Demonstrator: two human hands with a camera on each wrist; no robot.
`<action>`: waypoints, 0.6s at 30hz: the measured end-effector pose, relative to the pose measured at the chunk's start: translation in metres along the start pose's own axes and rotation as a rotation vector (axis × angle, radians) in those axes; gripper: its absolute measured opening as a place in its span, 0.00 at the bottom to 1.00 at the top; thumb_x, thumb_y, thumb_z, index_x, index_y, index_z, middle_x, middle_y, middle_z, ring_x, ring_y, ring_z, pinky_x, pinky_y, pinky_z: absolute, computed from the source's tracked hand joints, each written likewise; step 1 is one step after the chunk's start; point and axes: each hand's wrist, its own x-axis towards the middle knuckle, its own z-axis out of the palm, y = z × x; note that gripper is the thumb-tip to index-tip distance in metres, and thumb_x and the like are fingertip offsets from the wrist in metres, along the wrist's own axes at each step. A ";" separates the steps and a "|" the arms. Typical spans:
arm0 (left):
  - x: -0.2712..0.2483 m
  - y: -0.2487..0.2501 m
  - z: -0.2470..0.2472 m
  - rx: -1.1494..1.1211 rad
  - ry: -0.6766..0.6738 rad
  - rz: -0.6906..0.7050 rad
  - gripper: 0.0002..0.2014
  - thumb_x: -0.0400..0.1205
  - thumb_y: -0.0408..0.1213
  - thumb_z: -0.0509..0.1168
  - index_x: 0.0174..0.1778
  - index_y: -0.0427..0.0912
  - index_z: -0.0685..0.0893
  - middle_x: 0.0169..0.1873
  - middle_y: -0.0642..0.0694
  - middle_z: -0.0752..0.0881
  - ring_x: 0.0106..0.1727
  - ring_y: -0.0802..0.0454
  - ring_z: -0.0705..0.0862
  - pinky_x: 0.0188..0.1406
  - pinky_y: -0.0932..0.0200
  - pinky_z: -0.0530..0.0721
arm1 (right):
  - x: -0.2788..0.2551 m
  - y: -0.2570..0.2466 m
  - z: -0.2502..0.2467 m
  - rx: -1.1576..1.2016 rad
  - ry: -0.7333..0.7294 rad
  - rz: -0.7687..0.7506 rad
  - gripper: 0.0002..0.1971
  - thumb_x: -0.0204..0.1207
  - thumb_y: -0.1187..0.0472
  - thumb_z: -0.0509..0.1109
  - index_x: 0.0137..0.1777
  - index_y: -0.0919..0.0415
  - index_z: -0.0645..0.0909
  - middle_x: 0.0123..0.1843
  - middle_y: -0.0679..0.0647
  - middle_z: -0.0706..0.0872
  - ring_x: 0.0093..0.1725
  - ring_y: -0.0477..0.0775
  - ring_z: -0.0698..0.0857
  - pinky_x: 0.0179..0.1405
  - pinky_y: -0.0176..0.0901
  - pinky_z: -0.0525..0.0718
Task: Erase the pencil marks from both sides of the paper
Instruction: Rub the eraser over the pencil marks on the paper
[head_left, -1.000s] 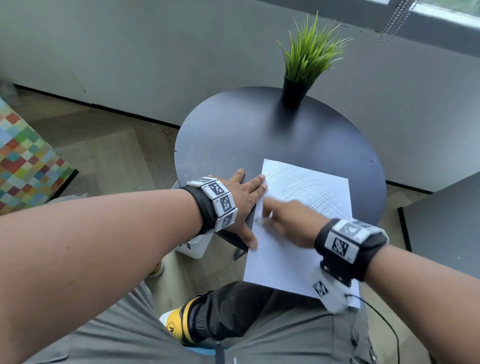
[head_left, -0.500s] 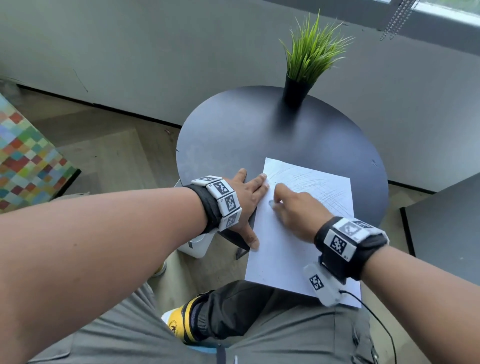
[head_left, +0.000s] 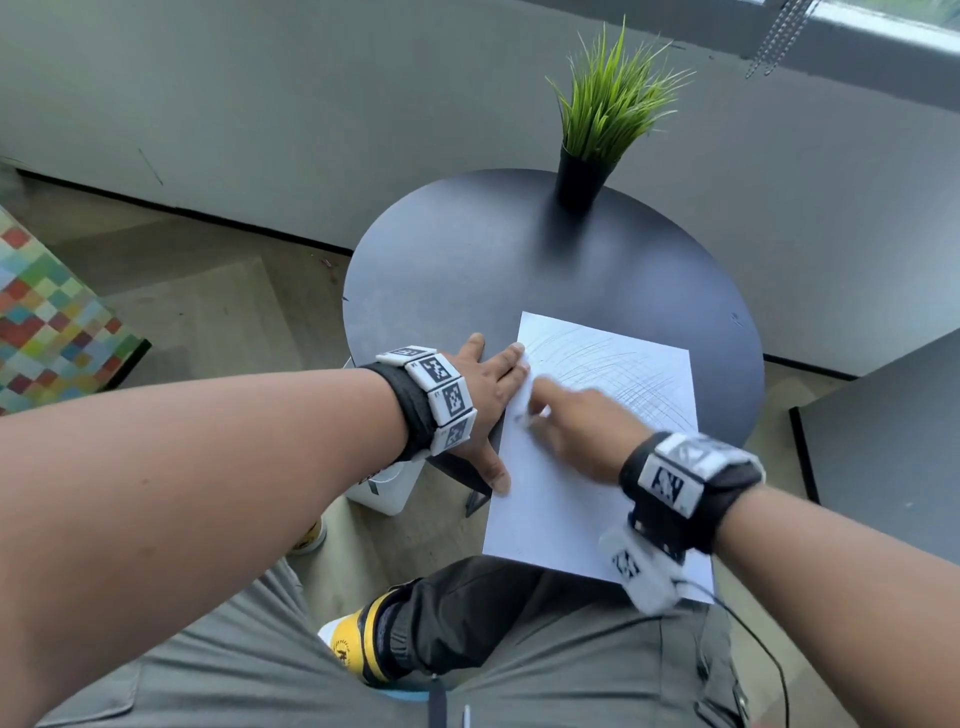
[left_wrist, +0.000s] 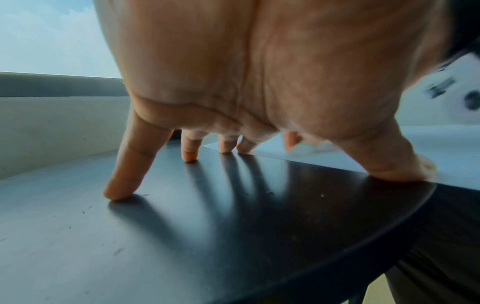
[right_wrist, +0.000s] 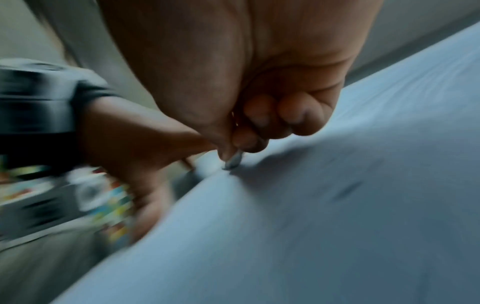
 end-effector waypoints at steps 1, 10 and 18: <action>0.000 0.000 0.000 0.006 0.006 0.002 0.71 0.59 0.81 0.67 0.87 0.48 0.35 0.86 0.55 0.36 0.86 0.33 0.42 0.68 0.25 0.72 | 0.009 0.013 -0.011 0.033 0.074 0.110 0.11 0.85 0.48 0.60 0.58 0.53 0.71 0.55 0.63 0.86 0.53 0.66 0.83 0.54 0.55 0.81; -0.001 0.000 0.000 0.012 0.025 0.004 0.71 0.60 0.81 0.67 0.87 0.47 0.37 0.87 0.53 0.37 0.85 0.32 0.44 0.68 0.26 0.72 | 0.013 0.000 -0.006 0.034 0.081 0.108 0.12 0.85 0.50 0.60 0.60 0.57 0.70 0.56 0.67 0.85 0.53 0.68 0.83 0.52 0.54 0.81; -0.001 0.000 0.001 -0.009 0.030 0.007 0.70 0.59 0.80 0.69 0.87 0.50 0.39 0.87 0.54 0.38 0.85 0.33 0.43 0.68 0.24 0.71 | 0.009 -0.014 0.008 0.071 0.031 0.033 0.19 0.84 0.51 0.61 0.71 0.57 0.68 0.58 0.66 0.86 0.55 0.69 0.84 0.53 0.55 0.81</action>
